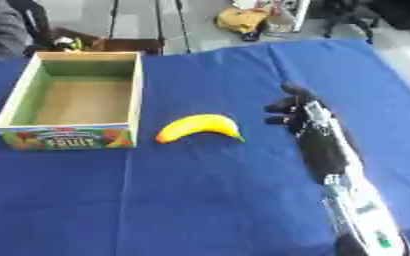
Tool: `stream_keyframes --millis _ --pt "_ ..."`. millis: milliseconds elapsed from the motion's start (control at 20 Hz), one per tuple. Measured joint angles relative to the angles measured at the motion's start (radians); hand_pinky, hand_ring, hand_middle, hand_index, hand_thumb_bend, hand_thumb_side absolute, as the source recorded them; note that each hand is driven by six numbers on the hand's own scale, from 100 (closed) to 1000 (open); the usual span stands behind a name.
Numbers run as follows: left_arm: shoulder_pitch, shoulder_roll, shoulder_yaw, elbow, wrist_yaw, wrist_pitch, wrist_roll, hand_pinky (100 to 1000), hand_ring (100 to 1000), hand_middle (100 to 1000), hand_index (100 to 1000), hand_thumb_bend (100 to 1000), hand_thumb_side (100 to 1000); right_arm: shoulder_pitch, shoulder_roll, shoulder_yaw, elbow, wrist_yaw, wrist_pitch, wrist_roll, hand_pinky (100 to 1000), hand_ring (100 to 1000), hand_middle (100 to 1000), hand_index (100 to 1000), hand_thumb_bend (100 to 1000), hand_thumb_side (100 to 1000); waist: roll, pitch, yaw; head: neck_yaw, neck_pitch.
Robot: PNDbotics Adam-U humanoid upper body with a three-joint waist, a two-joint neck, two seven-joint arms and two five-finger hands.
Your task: Pick up objects on the table and place them in the box.
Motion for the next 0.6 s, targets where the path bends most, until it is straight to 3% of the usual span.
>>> stream_keyframes --millis 600 --pt "0.000 0.000 0.000 0.000 0.000 0.000 -0.004 626 660 601 657 169 1000 -0.069 -0.225 0.015 -0.014 0.022 -0.016 0.052 679 708 548 809 100 653 -0.003 -0.005 0.007 -0.007 0.005"
